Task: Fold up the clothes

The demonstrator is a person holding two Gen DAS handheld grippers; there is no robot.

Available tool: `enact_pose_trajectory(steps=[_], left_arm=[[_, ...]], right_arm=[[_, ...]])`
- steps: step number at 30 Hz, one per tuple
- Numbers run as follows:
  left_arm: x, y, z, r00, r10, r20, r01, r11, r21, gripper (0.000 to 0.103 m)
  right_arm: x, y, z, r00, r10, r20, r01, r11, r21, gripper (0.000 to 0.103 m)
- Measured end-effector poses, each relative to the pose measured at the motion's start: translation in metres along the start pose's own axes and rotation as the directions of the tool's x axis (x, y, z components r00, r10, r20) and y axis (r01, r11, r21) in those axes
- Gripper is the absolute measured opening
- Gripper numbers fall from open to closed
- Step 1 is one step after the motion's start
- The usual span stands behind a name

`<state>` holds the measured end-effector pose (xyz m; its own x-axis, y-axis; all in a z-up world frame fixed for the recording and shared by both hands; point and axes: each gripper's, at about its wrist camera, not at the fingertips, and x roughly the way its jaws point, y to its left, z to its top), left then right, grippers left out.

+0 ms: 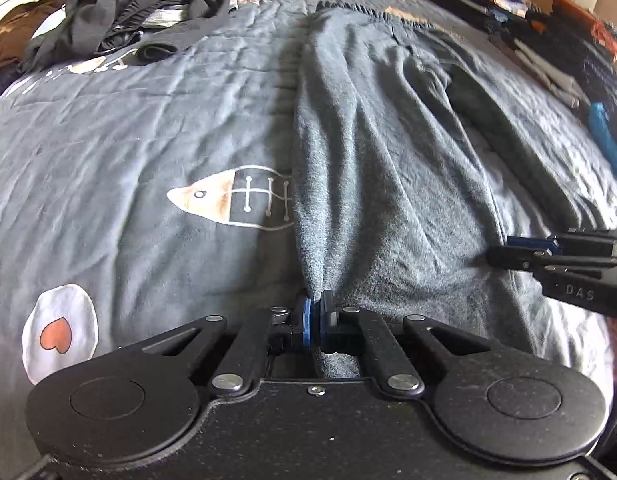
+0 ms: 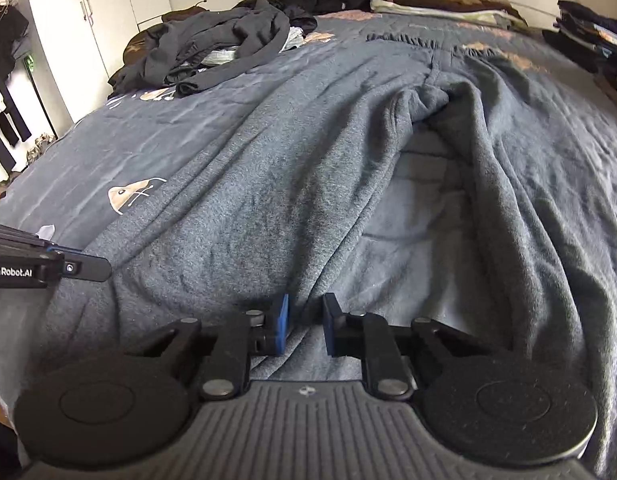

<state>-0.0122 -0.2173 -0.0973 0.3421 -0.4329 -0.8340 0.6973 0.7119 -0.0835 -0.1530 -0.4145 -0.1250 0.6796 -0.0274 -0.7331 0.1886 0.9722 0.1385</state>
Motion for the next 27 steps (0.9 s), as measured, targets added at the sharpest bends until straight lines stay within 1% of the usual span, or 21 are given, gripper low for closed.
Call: enact_pose_trajectory(steps=[1, 3, 5, 6, 7, 9, 12, 15, 17, 18, 19, 20, 22, 23, 24, 26, 27], left_arm=[[-0.002, -0.003, 0.001, 1.000, 0.004, 0.011, -0.004, 1.000, 0.019, 0.010], [-0.011, -0.002, 0.007, 0.999, 0.000, 0.043, 0.000, 1.000, 0.015, 0.016], [-0.020, 0.003, 0.019, 0.996, -0.006, 0.089, 0.006, 1.000, -0.002, 0.026], [-0.023, 0.004, 0.027, 0.994, -0.002, 0.105, 0.003, 1.000, -0.005, 0.042], [-0.023, 0.003, 0.035, 0.992, 0.003, 0.123, -0.004, 1.000, 0.002, 0.054], [-0.022, 0.001, 0.050, 0.987, 0.013, 0.160, -0.017, 1.000, 0.018, 0.056], [-0.002, -0.006, 0.066, 0.986, 0.011, 0.164, -0.016, 0.999, 0.029, 0.056], [0.024, -0.017, 0.070, 0.988, 0.041, 0.147, -0.051, 0.997, 0.061, 0.056], [0.039, -0.018, 0.070, 0.990, 0.057, 0.129, -0.067, 0.995, 0.077, 0.056], [0.047, -0.019, 0.069, 0.991, 0.064, 0.120, -0.075, 0.994, 0.085, 0.054], [0.053, -0.017, 0.070, 0.993, 0.063, 0.104, -0.071, 0.995, 0.077, 0.046], [0.059, -0.014, 0.070, 0.995, 0.042, 0.086, -0.047, 0.997, 0.059, 0.040], [0.062, -0.006, 0.070, 0.997, -0.003, 0.074, 0.002, 1.000, 0.013, 0.023], [0.061, -0.005, 0.071, 0.997, -0.011, 0.073, 0.010, 1.000, 0.011, 0.018], [0.060, -0.004, 0.073, 0.997, -0.018, 0.071, 0.017, 1.000, 0.011, 0.013], [0.056, 0.000, 0.074, 0.997, -0.024, 0.071, 0.024, 1.000, 0.000, 0.010], [0.054, 0.003, 0.074, 0.997, -0.026, 0.072, 0.027, 1.000, -0.005, 0.008]], right_arm=[[0.000, 0.001, 0.000, 1.000, 0.000, -0.006, 0.000, 1.000, -0.005, 0.018], [-0.003, 0.000, 0.002, 1.000, 0.001, -0.003, 0.000, 1.000, 0.022, 0.022], [-0.010, -0.001, 0.010, 1.000, 0.004, 0.016, -0.004, 1.000, 0.020, 0.022], [-0.014, -0.002, 0.014, 1.000, 0.006, 0.026, -0.006, 1.000, 0.020, 0.026], [-0.017, -0.003, 0.018, 0.999, 0.007, 0.036, -0.008, 1.000, 0.019, 0.029], [-0.016, -0.006, 0.032, 0.999, 0.011, 0.048, -0.011, 1.000, 0.007, 0.040], [-0.008, -0.010, 0.049, 0.998, 0.000, 0.060, 0.001, 1.000, -0.030, 0.044], [0.013, -0.009, 0.058, 0.999, 0.000, 0.047, 0.003, 0.998, -0.069, 0.045], [0.028, -0.006, 0.060, 0.999, -0.028, 0.037, 0.032, 0.994, -0.109, 0.045], [0.032, -0.006, 0.060, 0.999, -0.029, 0.039, 0.033, 0.992, -0.118, 0.045], [0.036, -0.006, 0.059, 0.999, -0.029, 0.041, 0.034, 0.991, -0.127, 0.045], [0.040, -0.007, 0.058, 0.999, -0.029, 0.043, 0.034, 0.990, -0.134, 0.045], [0.045, -0.010, 0.056, 0.999, -0.024, 0.040, 0.029, 0.992, -0.124, 0.044], [0.047, -0.011, 0.055, 0.999, -0.020, 0.039, 0.025, 0.993, -0.119, 0.038], [0.048, -0.012, 0.055, 0.999, -0.019, 0.041, 0.023, 0.993, -0.112, 0.026], [0.049, -0.015, 0.056, 0.999, -0.001, 0.035, 0.004, 0.997, -0.084, 0.010], [0.048, -0.019, 0.058, 1.000, 0.009, 0.028, -0.008, 0.999, -0.046, 0.007]])
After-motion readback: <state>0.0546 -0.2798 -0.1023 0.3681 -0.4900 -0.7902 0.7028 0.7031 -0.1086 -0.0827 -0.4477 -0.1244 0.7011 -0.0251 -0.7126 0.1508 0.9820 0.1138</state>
